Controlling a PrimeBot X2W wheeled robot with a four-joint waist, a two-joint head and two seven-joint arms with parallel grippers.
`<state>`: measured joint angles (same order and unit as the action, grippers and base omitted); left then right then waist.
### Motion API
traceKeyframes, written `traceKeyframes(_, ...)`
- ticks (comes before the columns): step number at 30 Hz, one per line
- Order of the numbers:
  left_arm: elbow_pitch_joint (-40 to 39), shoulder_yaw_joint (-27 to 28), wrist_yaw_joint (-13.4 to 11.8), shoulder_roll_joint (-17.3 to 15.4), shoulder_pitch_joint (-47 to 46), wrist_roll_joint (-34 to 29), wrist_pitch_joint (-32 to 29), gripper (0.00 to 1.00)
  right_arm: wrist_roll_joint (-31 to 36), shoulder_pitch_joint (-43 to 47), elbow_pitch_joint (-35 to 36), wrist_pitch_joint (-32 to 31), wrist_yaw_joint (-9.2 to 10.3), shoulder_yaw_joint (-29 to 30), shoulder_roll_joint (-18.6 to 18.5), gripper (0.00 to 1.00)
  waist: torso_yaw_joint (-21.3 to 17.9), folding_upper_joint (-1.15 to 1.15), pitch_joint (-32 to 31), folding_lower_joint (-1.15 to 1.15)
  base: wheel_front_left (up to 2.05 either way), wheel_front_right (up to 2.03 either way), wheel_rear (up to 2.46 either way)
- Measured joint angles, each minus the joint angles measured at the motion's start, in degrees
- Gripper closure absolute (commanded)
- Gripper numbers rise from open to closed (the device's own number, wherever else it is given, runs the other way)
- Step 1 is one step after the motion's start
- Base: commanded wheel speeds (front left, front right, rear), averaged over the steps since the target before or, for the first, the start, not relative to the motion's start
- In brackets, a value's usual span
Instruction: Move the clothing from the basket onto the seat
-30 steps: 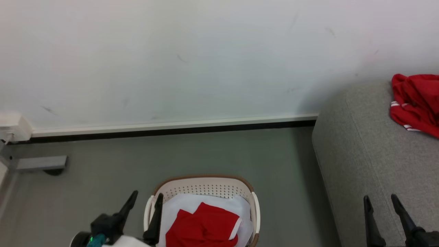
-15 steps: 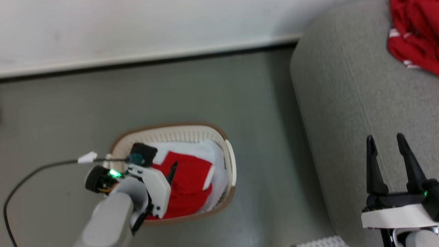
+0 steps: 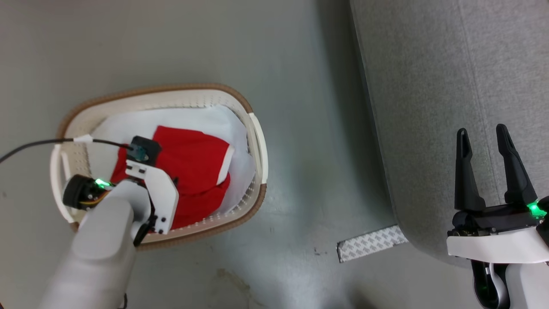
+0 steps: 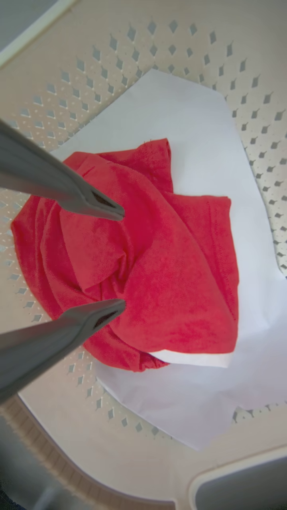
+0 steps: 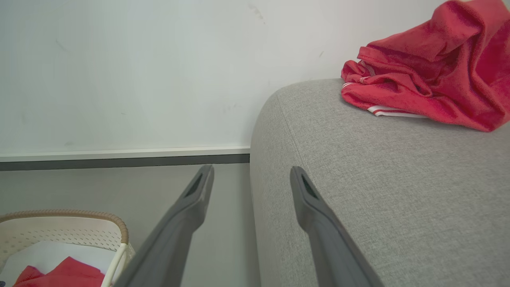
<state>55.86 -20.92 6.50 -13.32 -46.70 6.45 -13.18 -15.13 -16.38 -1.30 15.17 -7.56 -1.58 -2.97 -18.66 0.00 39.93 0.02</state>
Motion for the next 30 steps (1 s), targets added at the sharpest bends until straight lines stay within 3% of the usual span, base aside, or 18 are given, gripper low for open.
traceKeyframes(13, 5.4, -2.5, -1.8, -2.3, -7.0, -2.4, -1.5, 0.0, -1.6, -1.5, 0.8, 0.0, 0.0, -0.7, 0.0, 0.0, -1.3, 0.0, 7.1, -0.01, 0.0, 0.0, 0.0)
traceKeyframes(30, 8.2, -4.7, -0.5, -3.7, -10.4, -2.0, -2.7, 0.0, -2.9, -3.2, 1.2, 0.0, 0.0, -2.2, 0.0, 0.0, -2.6, 0.0, 12.8, -0.02, 0.0, 0.0, 0.0)
